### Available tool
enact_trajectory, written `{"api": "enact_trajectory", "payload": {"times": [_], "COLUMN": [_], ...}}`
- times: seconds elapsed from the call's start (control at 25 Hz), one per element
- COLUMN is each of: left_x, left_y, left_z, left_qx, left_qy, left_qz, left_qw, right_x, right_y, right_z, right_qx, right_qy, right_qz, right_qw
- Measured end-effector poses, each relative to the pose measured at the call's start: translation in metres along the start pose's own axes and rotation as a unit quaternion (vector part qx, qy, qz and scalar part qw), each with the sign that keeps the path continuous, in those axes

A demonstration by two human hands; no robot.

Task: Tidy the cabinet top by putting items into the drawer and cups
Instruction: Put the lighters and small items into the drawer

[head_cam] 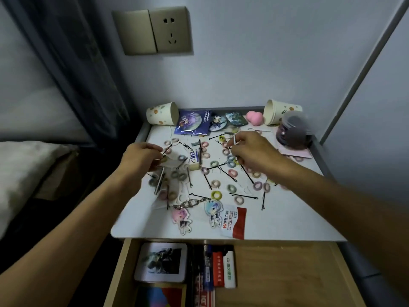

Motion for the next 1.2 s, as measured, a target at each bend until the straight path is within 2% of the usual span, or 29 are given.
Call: {"api": "enact_trajectory", "payload": {"times": [0.08, 0.16, 0.28, 0.36, 0.44, 0.6, 0.84, 0.96, 1.04, 1.12, 1.2], "left_x": [0.018, 0.028, 0.012, -0.003, -0.011, -0.016, -0.018, -0.012, -0.007, -0.003, -0.007], "left_y": [-0.002, -0.001, 0.007, 0.010, 0.010, 0.006, 0.013, 0.019, 0.032, 0.060, 0.091], "left_z": [0.000, 0.003, -0.007, -0.014, -0.015, -0.010, 0.009, 0.022, 0.039, 0.059, 0.062], "left_qx": [-0.019, -0.065, -0.101, -0.135, -0.158, -0.140, -0.167, -0.186, -0.214, -0.213, -0.141], "left_qy": [-0.030, -0.146, -0.352, -0.435, -0.456, -0.467, -0.462, -0.415, -0.343, -0.215, -0.054], "left_qz": [0.021, 0.034, -0.012, -0.021, -0.010, -0.015, -0.017, 0.012, 0.027, 0.006, -0.056], "left_qw": [0.999, 0.986, 0.930, 0.890, 0.876, 0.873, 0.871, 0.891, 0.914, 0.953, 0.987], "right_x": [-0.020, -0.031, -0.044, -0.052, -0.055, -0.049, -0.040, -0.036, -0.031, -0.024, -0.017], "right_y": [0.001, 0.001, 0.002, 0.001, 0.001, 0.012, 0.028, 0.038, 0.049, 0.068, 0.090], "right_z": [-0.013, -0.026, -0.041, -0.045, -0.044, -0.043, -0.048, -0.050, -0.053, -0.056, -0.054], "right_qx": [-0.007, -0.012, -0.010, 0.000, 0.005, 0.019, 0.035, 0.038, 0.050, 0.061, 0.070], "right_qy": [-0.125, -0.158, -0.178, -0.189, -0.181, -0.151, -0.139, -0.150, -0.142, -0.122, -0.103], "right_qz": [-0.046, -0.075, -0.101, -0.108, -0.101, -0.067, -0.041, -0.035, -0.023, -0.002, 0.016], "right_qw": [0.991, 0.985, 0.979, 0.976, 0.978, 0.986, 0.989, 0.987, 0.988, 0.991, 0.992]}}
Point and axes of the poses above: each hand's wrist, its own y-axis away from the middle knuckle, its own x-axis out of the back of the hand, z = x × y, the point moved 6 cm from there along -y, towards the middle knuckle, and after that the axes turned 13 degrees about y, right-handed, at the moved point
